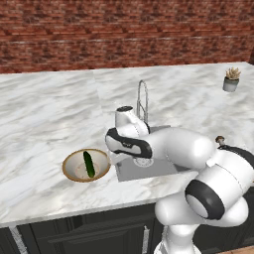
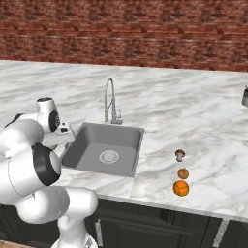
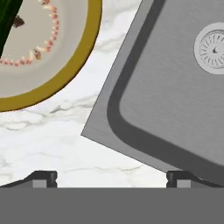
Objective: There is a mixed pile of frozen fruits and vegetables on the counter. Locate all the frozen vegetables and place the items in a bowl on the counter. Take all the frozen fruits and defrost them in a running sink.
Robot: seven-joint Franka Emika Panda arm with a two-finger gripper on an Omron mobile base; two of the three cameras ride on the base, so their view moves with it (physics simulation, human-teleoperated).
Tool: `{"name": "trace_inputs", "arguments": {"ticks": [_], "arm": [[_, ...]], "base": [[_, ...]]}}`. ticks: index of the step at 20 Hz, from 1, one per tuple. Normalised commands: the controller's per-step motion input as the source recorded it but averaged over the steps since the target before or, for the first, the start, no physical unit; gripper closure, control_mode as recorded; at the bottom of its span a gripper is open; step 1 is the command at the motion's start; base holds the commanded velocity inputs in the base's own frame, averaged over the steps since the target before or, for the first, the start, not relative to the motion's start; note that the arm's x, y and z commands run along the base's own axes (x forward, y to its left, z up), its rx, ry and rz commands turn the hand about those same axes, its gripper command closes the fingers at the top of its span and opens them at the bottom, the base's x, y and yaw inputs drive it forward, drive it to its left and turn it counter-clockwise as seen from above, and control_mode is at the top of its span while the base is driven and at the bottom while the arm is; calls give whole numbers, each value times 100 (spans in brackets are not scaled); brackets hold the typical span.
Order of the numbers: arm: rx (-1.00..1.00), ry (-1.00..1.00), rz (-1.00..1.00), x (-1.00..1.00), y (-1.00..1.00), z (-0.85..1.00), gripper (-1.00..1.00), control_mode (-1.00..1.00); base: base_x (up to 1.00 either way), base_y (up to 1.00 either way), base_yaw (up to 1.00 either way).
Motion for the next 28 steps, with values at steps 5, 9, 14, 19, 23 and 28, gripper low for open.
{"name": "trace_inputs", "arguments": {"ticks": [5, 9, 14, 19, 23, 28], "arm": [[0, 1, 1, -10, -68, -23, -100, -100], [9, 0, -2, -2, -74, -3, -100, -100], [9, 4, -6, 5, -69, 0, -100, -100], [-1, 17, -10, 20, -60, -5, -100, -100], [4, 16, -17, 23, -64, -1, -100, -100], [2, -4, -16, 3, -41, 28, -100, -100]], "base": [[0, 0, 0], [0, 0, 0], [0, 0, 0], [0, 0, 0], [0, 0, 0], [0, 0, 0]]}}
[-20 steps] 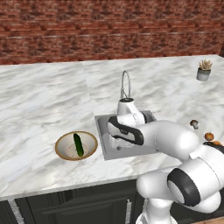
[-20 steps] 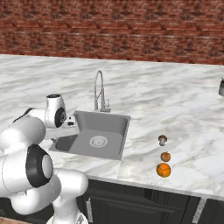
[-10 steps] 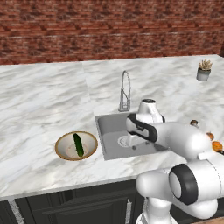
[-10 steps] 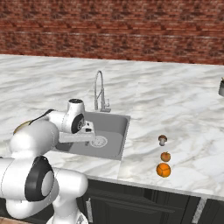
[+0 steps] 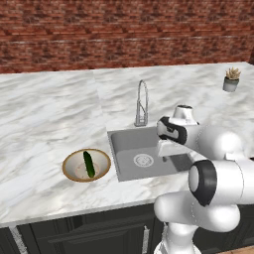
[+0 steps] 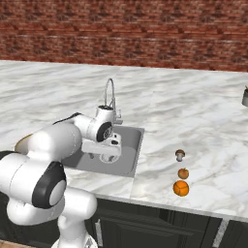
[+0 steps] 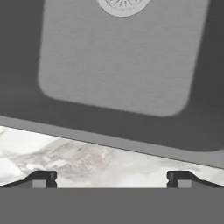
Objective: There is a mixed pile of frozen fruits and vegetables on the counter. Locate all the frozen vegetables and place the items in a bowl on the counter. Take all the frozen fruits and defrost them in a running sink.
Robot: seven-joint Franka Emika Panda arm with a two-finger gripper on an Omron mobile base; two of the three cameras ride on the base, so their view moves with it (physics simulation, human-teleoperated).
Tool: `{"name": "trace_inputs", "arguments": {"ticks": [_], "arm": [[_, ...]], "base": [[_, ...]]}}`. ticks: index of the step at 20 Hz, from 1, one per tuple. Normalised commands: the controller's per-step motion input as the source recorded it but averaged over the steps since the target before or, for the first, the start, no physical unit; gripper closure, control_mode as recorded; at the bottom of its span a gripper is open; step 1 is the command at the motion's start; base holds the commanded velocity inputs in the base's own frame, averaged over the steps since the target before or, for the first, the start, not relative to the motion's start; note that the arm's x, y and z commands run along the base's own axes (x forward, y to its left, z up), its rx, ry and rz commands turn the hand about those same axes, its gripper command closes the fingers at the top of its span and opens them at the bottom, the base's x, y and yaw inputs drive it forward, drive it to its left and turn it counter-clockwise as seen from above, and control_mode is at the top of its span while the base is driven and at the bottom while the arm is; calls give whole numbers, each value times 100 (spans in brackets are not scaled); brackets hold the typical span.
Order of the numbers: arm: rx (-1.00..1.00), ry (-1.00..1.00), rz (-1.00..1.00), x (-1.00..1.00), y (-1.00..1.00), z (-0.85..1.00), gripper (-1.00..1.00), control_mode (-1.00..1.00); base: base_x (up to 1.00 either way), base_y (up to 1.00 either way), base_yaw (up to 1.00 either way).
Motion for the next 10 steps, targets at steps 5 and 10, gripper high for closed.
{"name": "trace_inputs", "arguments": {"ticks": [5, 10], "arm": [[-1, -9, -2, 2, -56, 20, -100, -100], [0, -2, 0, 6, -65, 18, -100, -100]], "base": [[0, 0, 0], [0, 0, 0]]}}
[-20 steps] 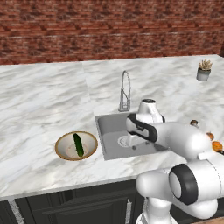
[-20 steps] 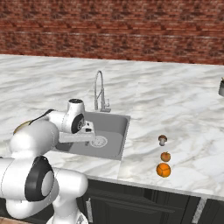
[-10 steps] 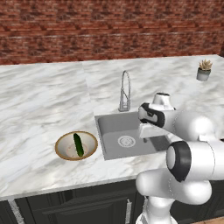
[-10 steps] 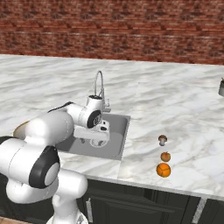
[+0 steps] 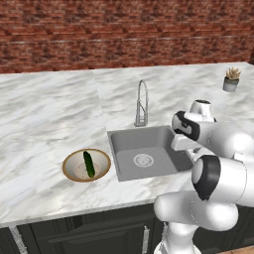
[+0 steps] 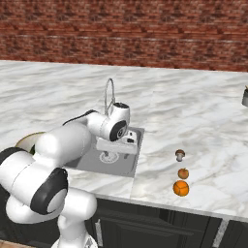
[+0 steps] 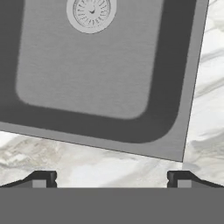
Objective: There is a mixed pile of frozen fruits and vegetables on the counter. Locate all the frozen vegetables and place the items in a bowl on the counter. Take all the frozen fruits and defrost them in a running sink.
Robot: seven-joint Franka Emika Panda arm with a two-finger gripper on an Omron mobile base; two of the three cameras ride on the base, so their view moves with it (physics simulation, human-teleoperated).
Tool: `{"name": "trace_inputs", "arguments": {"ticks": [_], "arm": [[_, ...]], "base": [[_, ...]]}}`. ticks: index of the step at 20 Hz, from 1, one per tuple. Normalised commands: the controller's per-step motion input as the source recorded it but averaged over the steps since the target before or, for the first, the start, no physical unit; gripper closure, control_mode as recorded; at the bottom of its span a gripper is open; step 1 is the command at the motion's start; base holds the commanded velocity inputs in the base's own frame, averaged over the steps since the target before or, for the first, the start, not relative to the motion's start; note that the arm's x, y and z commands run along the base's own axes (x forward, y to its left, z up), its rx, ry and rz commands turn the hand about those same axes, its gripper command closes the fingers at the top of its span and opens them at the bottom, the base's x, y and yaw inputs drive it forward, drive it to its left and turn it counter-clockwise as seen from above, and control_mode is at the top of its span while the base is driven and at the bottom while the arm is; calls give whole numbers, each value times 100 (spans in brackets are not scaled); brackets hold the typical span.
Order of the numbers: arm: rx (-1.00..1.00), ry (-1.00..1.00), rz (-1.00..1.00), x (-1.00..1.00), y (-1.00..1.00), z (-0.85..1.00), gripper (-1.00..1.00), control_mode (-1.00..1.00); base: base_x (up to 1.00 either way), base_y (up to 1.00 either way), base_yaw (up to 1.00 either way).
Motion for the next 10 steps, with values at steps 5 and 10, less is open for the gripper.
{"name": "trace_inputs", "arguments": {"ticks": [5, 10], "arm": [[-9, -8, -1, 14, -48, 14, -100, -100], [-19, -2, -2, 37, -61, 8, -100, -100]], "base": [[0, 0, 0], [0, 0, 0]]}}
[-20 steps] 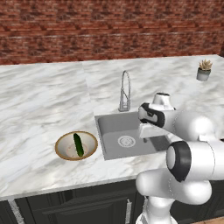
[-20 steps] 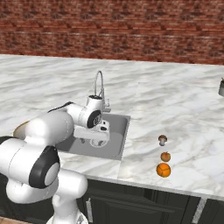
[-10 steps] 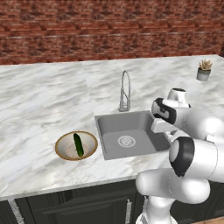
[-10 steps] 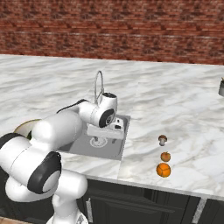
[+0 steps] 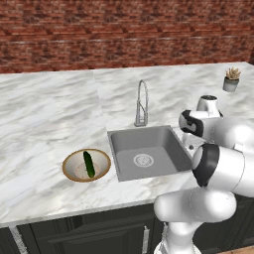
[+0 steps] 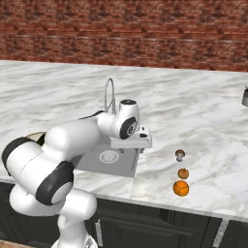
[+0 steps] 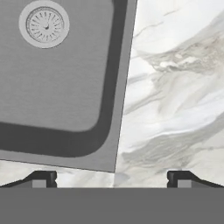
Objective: There is a mixed pile of frozen fruits and vegetables on the counter. Locate all the frozen vegetables and place the items in a bowl on the counter. Take all the frozen fruits and defrost them in a running sink.
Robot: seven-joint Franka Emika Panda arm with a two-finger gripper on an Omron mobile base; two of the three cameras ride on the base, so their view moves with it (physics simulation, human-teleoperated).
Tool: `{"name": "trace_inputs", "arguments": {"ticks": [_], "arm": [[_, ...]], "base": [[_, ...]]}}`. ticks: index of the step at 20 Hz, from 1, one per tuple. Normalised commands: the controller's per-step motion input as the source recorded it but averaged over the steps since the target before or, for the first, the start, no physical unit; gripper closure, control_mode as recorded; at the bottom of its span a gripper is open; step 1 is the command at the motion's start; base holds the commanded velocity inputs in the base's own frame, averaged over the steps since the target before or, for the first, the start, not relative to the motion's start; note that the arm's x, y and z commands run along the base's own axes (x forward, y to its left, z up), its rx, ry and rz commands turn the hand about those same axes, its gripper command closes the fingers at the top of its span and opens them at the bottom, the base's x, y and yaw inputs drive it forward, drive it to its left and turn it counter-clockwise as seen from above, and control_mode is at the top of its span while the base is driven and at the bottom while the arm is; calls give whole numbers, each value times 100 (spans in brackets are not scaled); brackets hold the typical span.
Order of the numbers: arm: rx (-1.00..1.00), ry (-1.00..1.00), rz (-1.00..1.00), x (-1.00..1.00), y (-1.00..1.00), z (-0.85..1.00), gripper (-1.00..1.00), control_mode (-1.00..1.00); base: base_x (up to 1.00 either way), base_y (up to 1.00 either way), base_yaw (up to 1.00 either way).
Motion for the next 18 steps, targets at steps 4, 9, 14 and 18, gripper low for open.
{"name": "trace_inputs", "arguments": {"ticks": [4, 9, 14, 18], "arm": [[-27, 4, -8, 40, -48, 0, -100, -100], [-11, 11, -14, 45, -72, 0, -100, -100], [5, 11, -9, 38, -69, 0, -100, -100], [4, 11, -3, 43, -57, 0, -100, -100]], "base": [[0, 0, 0], [0, 0, 0], [0, 0, 0], [0, 0, 0]]}}
